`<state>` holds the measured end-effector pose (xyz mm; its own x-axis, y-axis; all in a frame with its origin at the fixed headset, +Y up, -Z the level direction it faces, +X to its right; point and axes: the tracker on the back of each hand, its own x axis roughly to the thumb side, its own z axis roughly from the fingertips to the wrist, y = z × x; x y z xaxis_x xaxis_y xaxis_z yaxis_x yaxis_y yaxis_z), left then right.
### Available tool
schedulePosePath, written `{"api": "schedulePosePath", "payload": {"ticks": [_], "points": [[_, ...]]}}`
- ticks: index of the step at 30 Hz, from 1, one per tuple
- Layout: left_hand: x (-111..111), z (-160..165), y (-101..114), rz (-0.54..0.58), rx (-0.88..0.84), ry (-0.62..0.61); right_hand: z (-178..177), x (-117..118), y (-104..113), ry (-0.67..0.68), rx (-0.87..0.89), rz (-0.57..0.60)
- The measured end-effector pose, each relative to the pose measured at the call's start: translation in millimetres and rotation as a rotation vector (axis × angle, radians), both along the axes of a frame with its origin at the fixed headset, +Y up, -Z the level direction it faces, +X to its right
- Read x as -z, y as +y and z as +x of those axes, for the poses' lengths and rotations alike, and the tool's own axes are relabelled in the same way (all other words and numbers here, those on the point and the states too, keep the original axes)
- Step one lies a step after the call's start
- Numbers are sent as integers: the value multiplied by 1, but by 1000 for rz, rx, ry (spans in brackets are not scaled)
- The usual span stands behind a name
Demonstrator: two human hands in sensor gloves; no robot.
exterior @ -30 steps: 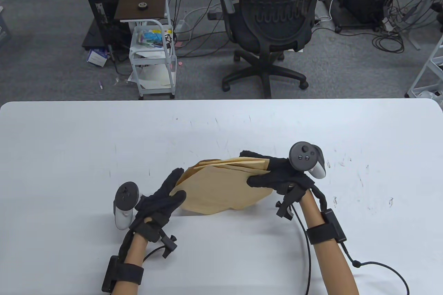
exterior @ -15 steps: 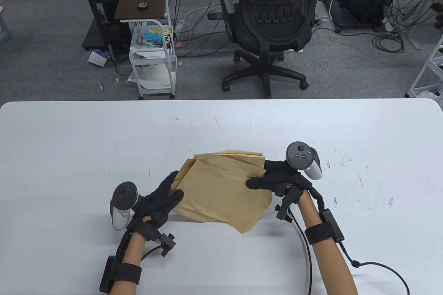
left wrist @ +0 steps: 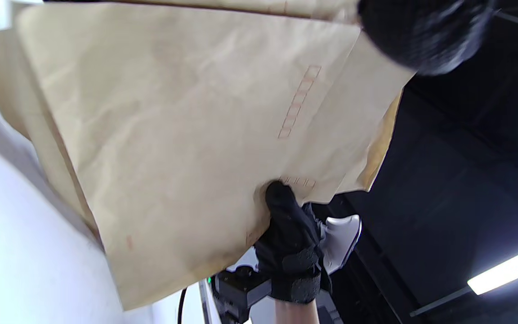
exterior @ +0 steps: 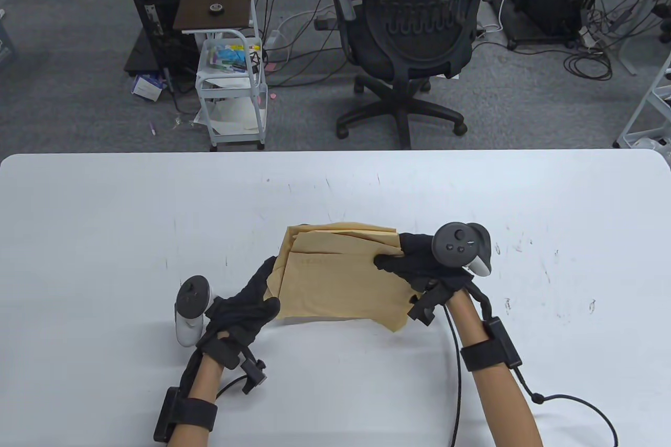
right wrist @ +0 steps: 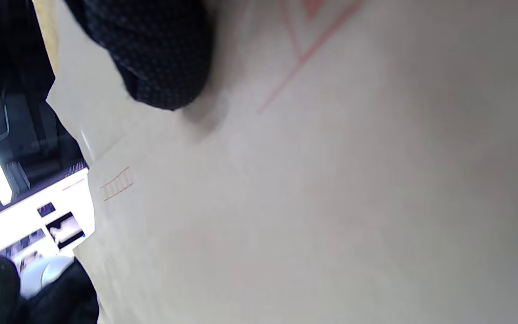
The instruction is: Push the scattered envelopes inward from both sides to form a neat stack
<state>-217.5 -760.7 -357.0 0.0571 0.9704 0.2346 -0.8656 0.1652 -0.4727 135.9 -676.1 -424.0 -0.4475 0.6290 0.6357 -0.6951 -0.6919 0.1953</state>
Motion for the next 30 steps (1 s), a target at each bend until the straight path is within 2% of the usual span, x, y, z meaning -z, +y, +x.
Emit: {"api": "schedulePosePath", "payload": {"ticks": [1,4,5,9,14,17,18,20,24,26,28,30], "points": [[0,1,0,17,34,38,-1,0,0,24,9,-18],[0,1,3,127,189,288,-8,-1,1,111,51,-109],[-1,0,3,124,210,322,-8,-1,3,116,49,-121],[-1,-3,0,100,157,337,-5,-5,17,133,-26,-113],[-5,1,6,181,201,400,-12,-8,49,177,-88,-182],[-9,5,4,188,185,428,-20,-7,59,187,-95,-165],[-10,6,3,184,177,447,-24,-8,61,173,-97,-118],[-11,6,1,169,137,463,-25,-10,59,110,-4,-25],[-10,4,-2,128,73,461,-19,-7,47,36,106,9],[-10,4,-3,121,70,460,-17,-6,40,44,177,-8],[-10,5,-4,113,54,438,-16,-6,35,108,218,-62],[-9,5,-6,106,22,405,-15,-8,34,91,227,-26]]}}
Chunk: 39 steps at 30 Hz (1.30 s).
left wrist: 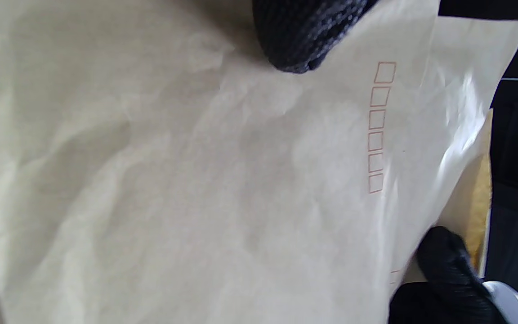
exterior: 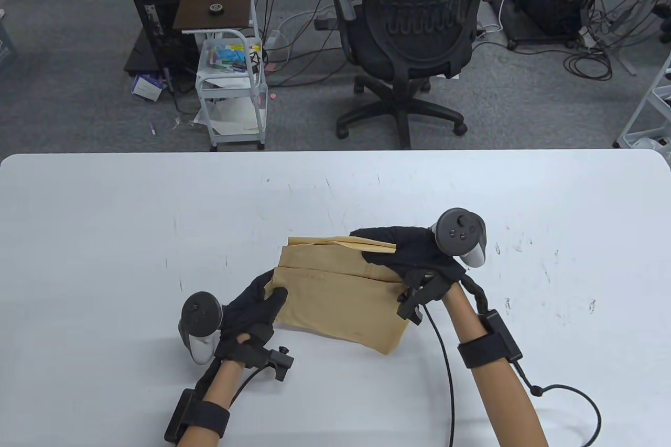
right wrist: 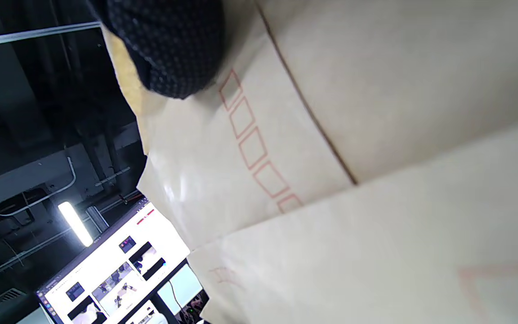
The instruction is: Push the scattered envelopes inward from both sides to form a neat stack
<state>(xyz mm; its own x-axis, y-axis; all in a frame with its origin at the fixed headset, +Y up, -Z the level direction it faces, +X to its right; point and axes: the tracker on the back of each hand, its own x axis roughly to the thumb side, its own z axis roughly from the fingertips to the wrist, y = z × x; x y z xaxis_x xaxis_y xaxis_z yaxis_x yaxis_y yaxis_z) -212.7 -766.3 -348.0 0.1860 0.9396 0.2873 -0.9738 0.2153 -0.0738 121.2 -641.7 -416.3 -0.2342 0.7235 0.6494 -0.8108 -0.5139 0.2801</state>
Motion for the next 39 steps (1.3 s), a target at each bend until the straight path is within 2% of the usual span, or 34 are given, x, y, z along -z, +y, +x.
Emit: {"api": "schedulePosePath", "payload": {"ticks": [4,6,9,12,14,16,18,20,21,23,26,29,30,31,32,34,36,39], "points": [[2,1,0,3,-12,-45,3,-3,-1,14,-21,12],[1,2,1,3,-7,-54,5,-3,-1,135,-47,-95],[0,4,2,7,-1,-60,6,-4,-2,197,-100,-187],[0,5,3,13,15,-50,14,-6,0,137,-145,-97],[1,4,4,22,31,-33,21,-8,6,116,-61,-53],[0,2,4,29,36,-25,29,-8,14,140,27,-84],[0,2,5,35,46,-12,36,-9,30,136,43,-90],[1,1,4,35,50,-8,37,-13,50,93,13,-24],[2,2,3,33,44,-14,32,-15,63,93,-62,-4],[2,3,3,37,44,-2,14,-18,82,133,-279,-41],[0,6,7,65,78,22,-30,-24,106,141,-625,-75],[-3,11,11,97,121,18,-99,-36,107,125,-1039,-13],[-3,12,11,101,121,25,-108,-37,104,113,-1089,7],[-4,13,10,106,114,19,-129,-37,97,69,-1177,75],[-5,14,10,109,107,5,-143,-35,90,5,-1221,149],[-8,14,9,112,88,25,-159,-30,78,24,-1306,221],[-8,12,5,90,55,19,-164,-25,68,-9,-1255,233],[-6,12,2,70,20,-2,-153,-17,64,58,-1140,213]]}}
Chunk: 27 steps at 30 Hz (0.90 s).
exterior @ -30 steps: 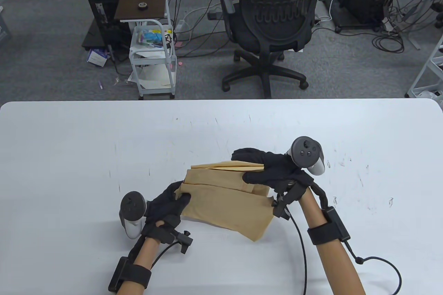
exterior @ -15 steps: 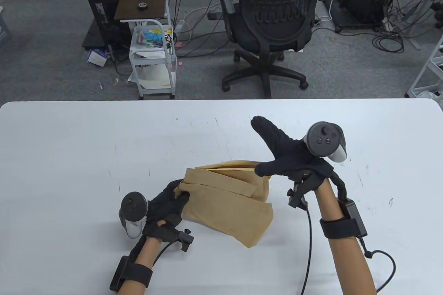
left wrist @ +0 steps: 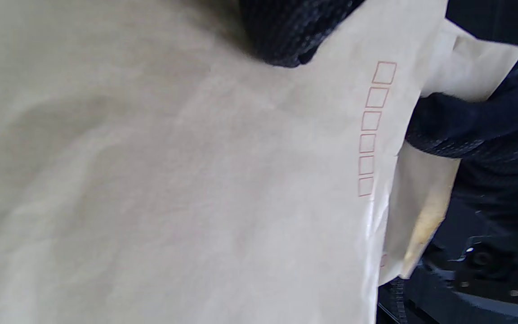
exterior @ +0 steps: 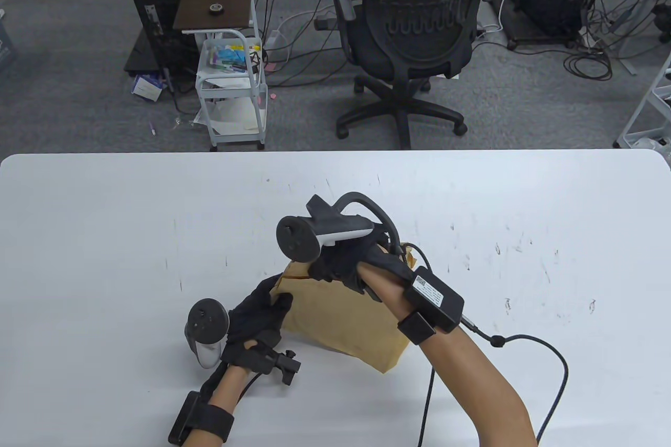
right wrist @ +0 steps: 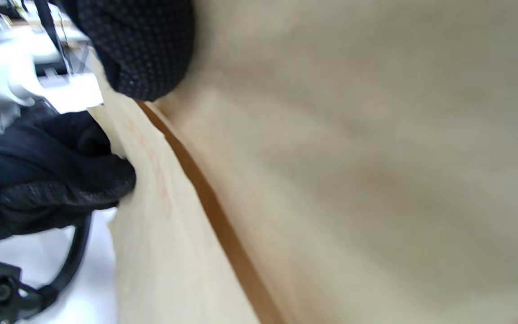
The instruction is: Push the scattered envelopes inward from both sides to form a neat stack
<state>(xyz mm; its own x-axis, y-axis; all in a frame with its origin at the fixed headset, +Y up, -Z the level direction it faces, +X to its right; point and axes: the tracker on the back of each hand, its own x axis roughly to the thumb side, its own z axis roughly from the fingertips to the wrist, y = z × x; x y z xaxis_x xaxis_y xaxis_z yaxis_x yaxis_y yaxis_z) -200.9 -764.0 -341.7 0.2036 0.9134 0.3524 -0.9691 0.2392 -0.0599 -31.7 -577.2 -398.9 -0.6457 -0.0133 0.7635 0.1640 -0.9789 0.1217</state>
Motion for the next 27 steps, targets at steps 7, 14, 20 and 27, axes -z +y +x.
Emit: {"api": "schedulePosePath", "payload": {"ticks": [7,14,20,27], "points": [[3,10,-7,-79,-90,-116,15,-9,7,54,93,41],[13,0,2,-126,152,-379,-13,-33,3,133,-74,83],[3,10,3,-13,164,-110,-24,-42,1,134,-105,162],[-5,5,14,112,107,93,5,-26,22,-70,-148,-84]]}}
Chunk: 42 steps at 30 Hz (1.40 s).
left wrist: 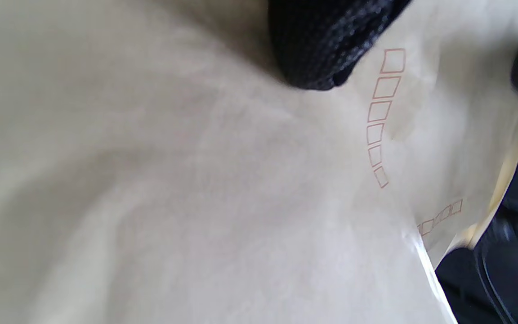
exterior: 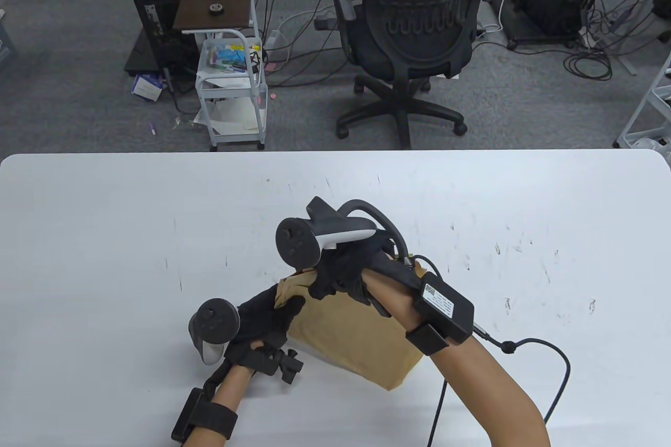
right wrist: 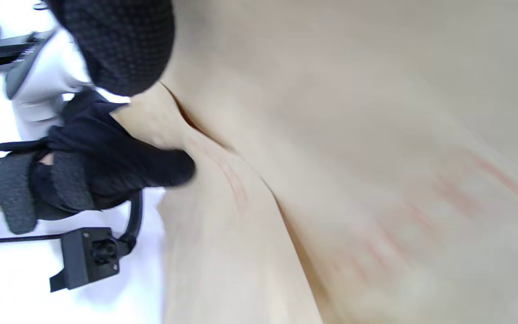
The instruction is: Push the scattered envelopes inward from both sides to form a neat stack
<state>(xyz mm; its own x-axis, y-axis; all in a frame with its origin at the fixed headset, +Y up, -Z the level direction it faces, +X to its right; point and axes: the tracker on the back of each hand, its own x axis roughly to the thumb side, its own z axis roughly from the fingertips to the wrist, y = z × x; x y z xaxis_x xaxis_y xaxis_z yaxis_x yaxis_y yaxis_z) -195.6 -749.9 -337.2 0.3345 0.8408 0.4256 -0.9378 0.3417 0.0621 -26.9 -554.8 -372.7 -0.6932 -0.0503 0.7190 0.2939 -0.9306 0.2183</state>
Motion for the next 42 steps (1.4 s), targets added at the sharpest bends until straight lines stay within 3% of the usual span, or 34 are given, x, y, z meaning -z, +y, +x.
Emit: {"api": "schedulePosePath", "payload": {"ticks": [4,6,9,11,14,16,19,23,26,28,33,37,42], "points": [[-4,-6,-3,21,-146,39,6,-5,12,80,140,128],[1,-1,-7,-63,-227,-109,1,-9,16,105,96,161],[7,2,-17,-135,-125,-188,1,-7,3,89,54,171],[9,-1,-15,-172,-44,-226,4,-2,-17,53,-1,49],[10,5,-17,-165,-1,-151,9,1,-32,69,80,27],[10,7,-16,-157,16,-146,10,1,-27,86,95,108],[13,10,-10,-206,-16,-340,16,1,-18,93,125,79],[15,2,-14,-191,-2,-299,28,3,-24,60,237,30],[15,4,-19,-220,33,-311,38,1,-25,107,376,202],[15,5,-21,-234,-6,-318,46,1,-25,79,432,212],[13,10,-19,-238,-81,-332,78,9,-23,19,588,94],[11,10,-15,-196,-24,-241,98,15,-31,-22,642,-217],[12,2,-21,-231,-112,-218,136,21,-23,-38,576,-321]]}}
